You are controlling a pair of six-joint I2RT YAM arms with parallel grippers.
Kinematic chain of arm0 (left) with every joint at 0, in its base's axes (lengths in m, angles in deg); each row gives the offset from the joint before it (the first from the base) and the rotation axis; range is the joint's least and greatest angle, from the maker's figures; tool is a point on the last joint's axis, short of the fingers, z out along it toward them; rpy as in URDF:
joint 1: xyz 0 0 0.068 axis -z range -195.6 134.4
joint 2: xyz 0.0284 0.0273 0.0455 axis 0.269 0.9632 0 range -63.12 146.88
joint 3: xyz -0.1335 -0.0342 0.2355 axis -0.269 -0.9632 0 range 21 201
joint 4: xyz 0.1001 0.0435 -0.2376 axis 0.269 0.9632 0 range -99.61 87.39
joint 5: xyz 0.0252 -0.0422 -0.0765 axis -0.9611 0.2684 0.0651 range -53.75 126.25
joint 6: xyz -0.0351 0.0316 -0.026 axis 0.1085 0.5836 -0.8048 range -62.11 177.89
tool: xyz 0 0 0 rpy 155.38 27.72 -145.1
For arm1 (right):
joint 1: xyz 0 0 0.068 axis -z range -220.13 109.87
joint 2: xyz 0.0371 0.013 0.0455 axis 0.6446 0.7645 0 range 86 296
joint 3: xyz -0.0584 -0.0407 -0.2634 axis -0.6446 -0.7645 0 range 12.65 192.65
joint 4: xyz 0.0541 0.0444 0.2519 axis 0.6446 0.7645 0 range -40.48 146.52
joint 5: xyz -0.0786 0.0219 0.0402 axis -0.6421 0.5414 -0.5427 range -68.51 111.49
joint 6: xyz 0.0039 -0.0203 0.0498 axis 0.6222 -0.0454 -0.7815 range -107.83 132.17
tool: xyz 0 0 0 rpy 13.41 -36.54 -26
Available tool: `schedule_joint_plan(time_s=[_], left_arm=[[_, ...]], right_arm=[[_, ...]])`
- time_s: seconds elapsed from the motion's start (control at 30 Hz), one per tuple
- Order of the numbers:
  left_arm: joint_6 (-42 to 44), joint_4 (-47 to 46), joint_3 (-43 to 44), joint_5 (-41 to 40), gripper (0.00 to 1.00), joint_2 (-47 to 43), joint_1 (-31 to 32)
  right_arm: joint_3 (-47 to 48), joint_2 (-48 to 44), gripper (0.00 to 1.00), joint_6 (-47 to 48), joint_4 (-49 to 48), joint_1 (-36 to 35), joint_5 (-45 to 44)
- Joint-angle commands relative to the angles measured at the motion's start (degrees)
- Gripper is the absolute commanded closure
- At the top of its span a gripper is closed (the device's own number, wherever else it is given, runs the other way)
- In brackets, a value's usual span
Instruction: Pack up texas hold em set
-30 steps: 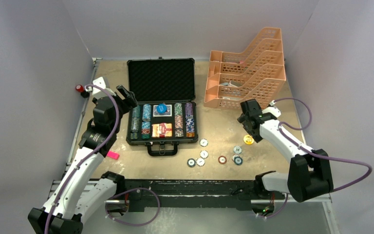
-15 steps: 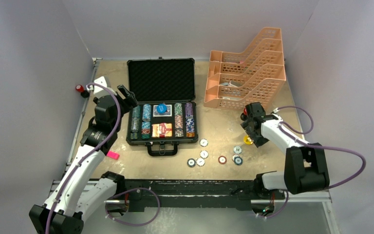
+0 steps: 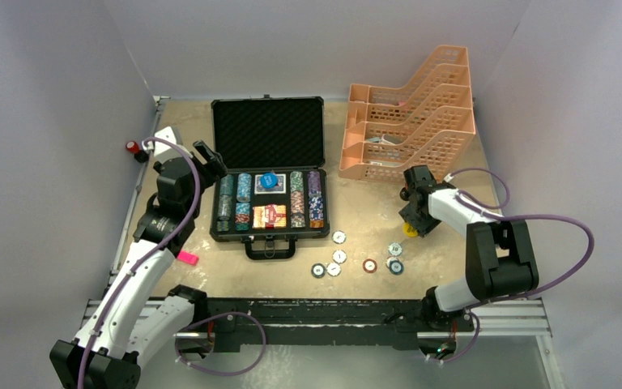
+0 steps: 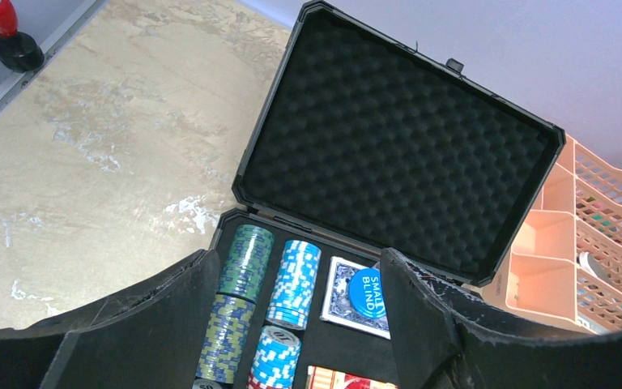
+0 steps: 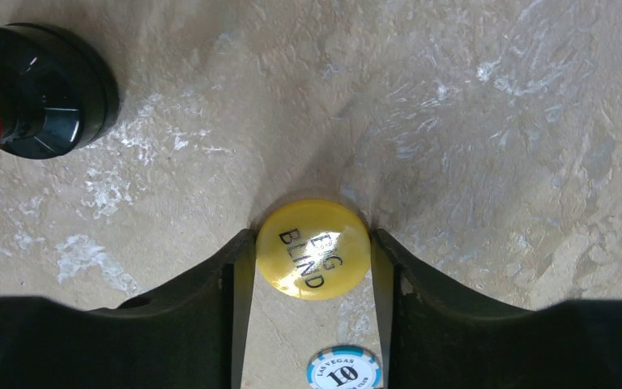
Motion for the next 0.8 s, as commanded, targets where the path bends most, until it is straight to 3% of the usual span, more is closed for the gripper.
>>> schedule_joint_plan(time_s=[0.0, 0.23, 0.77], left_arm=[[-1.15, -2.08, 1.12, -0.14, 0.28, -0.18, -0.56], [-1.32, -2.07, 1.12, -0.05, 0.28, -0.24, -0.76], [-1.39, -1.89, 0.90, -1.26, 0.28, -1.25, -1.40]], right_arm=[[-3.14, 4.25, 0.53, 2.98, -6.35, -0.12, 5.75], [0.59, 2.55, 0.53, 3.62, -3.60, -5.72, 4.17], [30.00, 11.22, 0.53, -0.46, 4.24, -37.14, -2.48]])
